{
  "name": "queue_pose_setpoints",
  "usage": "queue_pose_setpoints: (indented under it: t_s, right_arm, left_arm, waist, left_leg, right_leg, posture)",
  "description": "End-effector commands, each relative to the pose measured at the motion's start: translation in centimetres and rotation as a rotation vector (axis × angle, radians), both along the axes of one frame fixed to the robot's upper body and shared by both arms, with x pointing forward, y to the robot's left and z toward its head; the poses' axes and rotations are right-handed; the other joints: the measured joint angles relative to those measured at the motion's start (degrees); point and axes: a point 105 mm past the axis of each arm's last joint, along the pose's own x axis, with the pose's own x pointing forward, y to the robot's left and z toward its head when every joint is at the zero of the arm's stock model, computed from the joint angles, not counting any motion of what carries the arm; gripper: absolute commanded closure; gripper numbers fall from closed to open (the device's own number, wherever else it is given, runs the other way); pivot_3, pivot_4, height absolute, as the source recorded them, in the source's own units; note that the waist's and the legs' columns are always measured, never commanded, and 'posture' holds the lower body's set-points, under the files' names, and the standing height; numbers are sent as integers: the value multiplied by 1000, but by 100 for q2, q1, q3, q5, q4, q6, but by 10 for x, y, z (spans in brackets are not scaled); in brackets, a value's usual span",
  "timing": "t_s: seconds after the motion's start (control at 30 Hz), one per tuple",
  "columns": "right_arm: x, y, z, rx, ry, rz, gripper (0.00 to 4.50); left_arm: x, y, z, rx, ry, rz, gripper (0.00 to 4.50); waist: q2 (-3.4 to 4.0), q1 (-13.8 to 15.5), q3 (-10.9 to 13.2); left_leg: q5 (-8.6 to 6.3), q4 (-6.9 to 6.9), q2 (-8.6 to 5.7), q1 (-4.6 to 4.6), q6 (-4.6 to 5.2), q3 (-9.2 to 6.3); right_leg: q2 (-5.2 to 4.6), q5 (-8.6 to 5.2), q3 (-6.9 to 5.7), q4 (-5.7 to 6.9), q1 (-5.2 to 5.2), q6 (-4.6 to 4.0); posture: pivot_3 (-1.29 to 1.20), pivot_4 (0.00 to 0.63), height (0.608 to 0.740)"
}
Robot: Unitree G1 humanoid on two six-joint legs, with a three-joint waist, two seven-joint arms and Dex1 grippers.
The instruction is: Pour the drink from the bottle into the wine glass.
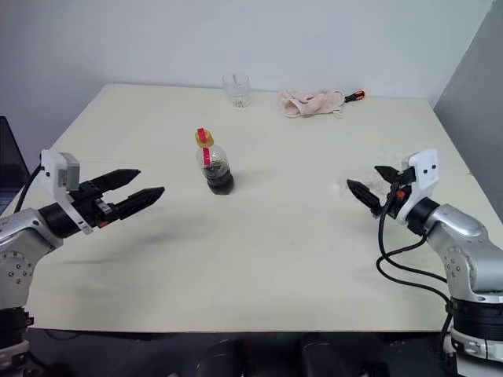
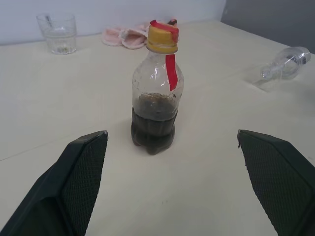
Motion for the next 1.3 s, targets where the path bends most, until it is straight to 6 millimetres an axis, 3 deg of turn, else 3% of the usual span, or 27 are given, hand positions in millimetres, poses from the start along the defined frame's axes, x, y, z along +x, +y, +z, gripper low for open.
queue_pose_setpoints:
  t_s: [0.03,0.17,0.27,0.37,0.53,0.77,1.13,1.3]
  right_arm:
    - [-10,9,13,-11,-33,67,0]
    - [-15,24,15,-2,-22,131,0]
    - [-20,37,12,0,4,192,0]
    - [-28,58,5,-5,30,269,0]
    - [-29,85,10,13,6,324,0]
    - [-38,116,15,7,-15,400,0]
    - [-41,113,14,-3,-20,365,0]
    - [-42,111,14,-4,-17,354,0]
  left_arm:
    - [-1,-6,11,54,-39,-30,29]
    - [3,-12,10,2,-41,-51,29]
    - [5,-20,2,63,-30,-83,29]
    - [23,-25,-2,103,-68,-47,29]
    - [53,-31,3,15,-157,38,29]
    - [73,-54,-7,-34,-169,-2,29]
    - [99,-60,-13,-40,-151,5,29]
    - [106,-74,-13,-16,-135,-31,29]
  waist:
    - [0,2,0]
    - [0,4,0]
    - [0,-1,0]
    - [0,15,0]
    - [-1,43,-1]
    - [-1,60,-1]
    - [-1,98,-1]
    - [-1,150,-1]
  left_leg:
    - [0,1,0,0,0,0]
    - [0,5,0,-1,1,-4]
    - [0,5,1,0,1,-4]
    - [1,5,0,-2,1,-7]
    - [1,16,-1,-12,2,-9]
    - [1,19,-3,-30,2,-7]
    - [3,24,1,-50,1,-18]
    - [4,30,2,-63,2,-39]
  right_leg:
    - [0,0,-1,0,0,0]
    - [0,0,-3,1,2,1]
    - [0,1,-2,2,2,1]
    - [2,1,-3,2,2,0]
    - [5,3,-9,5,0,1]
    - [4,17,-19,3,-6,-19]
    - [2,17,-62,3,-8,-21]
    - [1,16,-94,4,-7,-23]
  posture:
    - [0,150,740]
    - [0,150,740]
    - [0,150,740]
    - [0,150,740]
    - [0,150,740]
    - [0,150,740]
    - [0,150,740]
    - [0,150,740]
